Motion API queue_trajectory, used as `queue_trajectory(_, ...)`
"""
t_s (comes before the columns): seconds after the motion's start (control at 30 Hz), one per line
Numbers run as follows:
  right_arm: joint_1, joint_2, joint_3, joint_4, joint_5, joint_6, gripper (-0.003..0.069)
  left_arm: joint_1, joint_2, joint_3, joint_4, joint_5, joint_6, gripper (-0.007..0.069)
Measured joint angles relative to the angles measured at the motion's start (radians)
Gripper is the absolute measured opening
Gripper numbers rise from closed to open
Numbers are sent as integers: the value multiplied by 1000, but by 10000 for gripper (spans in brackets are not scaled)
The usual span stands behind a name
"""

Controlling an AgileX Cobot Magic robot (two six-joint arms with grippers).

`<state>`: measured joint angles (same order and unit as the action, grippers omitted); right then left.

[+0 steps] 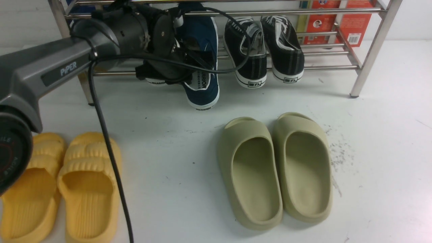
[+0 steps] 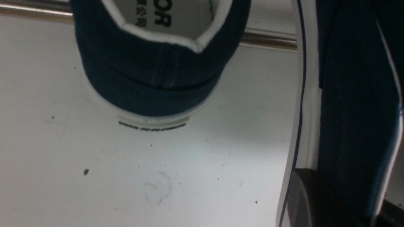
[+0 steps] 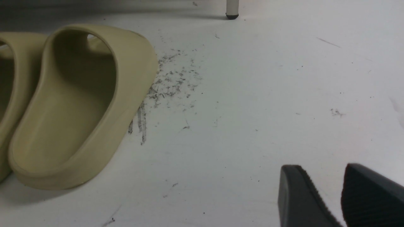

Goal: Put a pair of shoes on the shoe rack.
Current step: Use the left arm to put a shoe into the shoe rack

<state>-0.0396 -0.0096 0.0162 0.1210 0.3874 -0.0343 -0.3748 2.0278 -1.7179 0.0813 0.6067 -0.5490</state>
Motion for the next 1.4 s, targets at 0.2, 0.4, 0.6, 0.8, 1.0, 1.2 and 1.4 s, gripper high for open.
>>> queue_trajectory(0.2,0,0,0,0,0,0,246,0,63,-83,16,11,0,-3)
queue_trajectory(0.4,0,0,0,0,1,0,246,0,134,-202,28,64,0,-3)
queue_trajectory(0.6,0,0,0,0,1,0,246,0,146,-229,28,133,0,-3)
queue_trajectory(0.8,0,0,0,0,1,0,246,0,146,-229,28,156,0,-3)
queue_trajectory(1.0,0,0,0,0,1,0,246,0,146,-229,28,156,0,-3)
queue_trajectory(1.2,0,0,0,0,1,0,246,0,146,-229,34,156,0,1)
queue_trajectory(1.4,0,0,0,0,1,0,246,0,146,-229,49,140,0,5)
